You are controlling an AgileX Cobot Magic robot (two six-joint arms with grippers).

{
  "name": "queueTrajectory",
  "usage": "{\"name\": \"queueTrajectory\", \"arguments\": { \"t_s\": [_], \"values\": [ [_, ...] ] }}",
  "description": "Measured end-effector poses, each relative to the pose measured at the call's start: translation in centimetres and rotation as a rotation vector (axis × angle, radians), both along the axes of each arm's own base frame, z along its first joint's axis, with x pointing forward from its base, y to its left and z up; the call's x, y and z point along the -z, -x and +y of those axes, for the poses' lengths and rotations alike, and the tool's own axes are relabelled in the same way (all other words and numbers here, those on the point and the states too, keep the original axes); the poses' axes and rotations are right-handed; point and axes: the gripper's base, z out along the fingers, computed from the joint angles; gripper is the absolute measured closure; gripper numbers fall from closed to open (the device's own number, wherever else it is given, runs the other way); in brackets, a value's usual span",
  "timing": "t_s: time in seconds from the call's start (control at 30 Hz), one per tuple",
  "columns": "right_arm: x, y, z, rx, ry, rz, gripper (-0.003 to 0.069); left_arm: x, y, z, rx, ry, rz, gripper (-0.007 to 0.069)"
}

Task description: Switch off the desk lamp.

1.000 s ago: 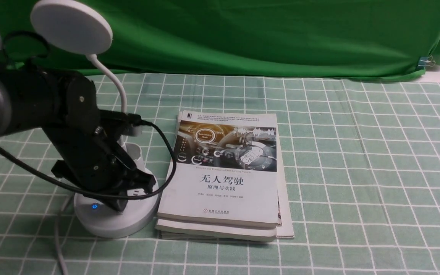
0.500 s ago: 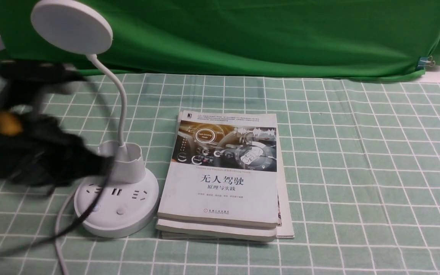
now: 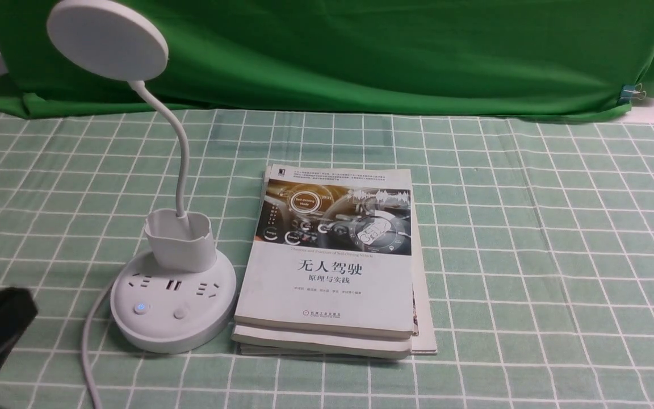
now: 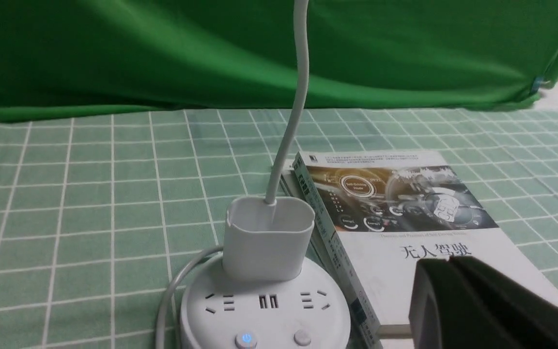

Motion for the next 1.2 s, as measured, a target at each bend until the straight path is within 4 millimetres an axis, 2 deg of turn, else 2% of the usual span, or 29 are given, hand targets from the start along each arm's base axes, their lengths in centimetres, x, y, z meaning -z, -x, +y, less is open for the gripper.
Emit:
{"name": "queueTrajectory", "arguments": {
  "t_s": [0.13,0.8,0.93,1.1,1.2],
  "values": [
    [0.0,0.0,0.0,0.0,0.0,0.0,0.0417,0.4,0.8,0.2,-0.002,0.009,-0.043,0.0624],
    [0.0,0.0,0.0,0.0,0.0,0.0,0.0417,1.0,0.8,0.4,-0.023,-0.002,-0.043,0.0624],
    [0.0,0.0,0.0,0.0,0.0,0.0,0.0417,3.0,0.8,1.0,-0.123,-0.016,-0.052,0.0624],
    [0.0,0.0,0.0,0.0,0.0,0.0,0.0417,7.3,0.8,1.7,-0.241,-0.017,-0.027,0.0624],
    [0.0,0.0,0.0,0.0,0.0,0.0,0.0417,8.5,0.9,1.8,-0.268,0.013,0.031,0.0624]
  ]
}}
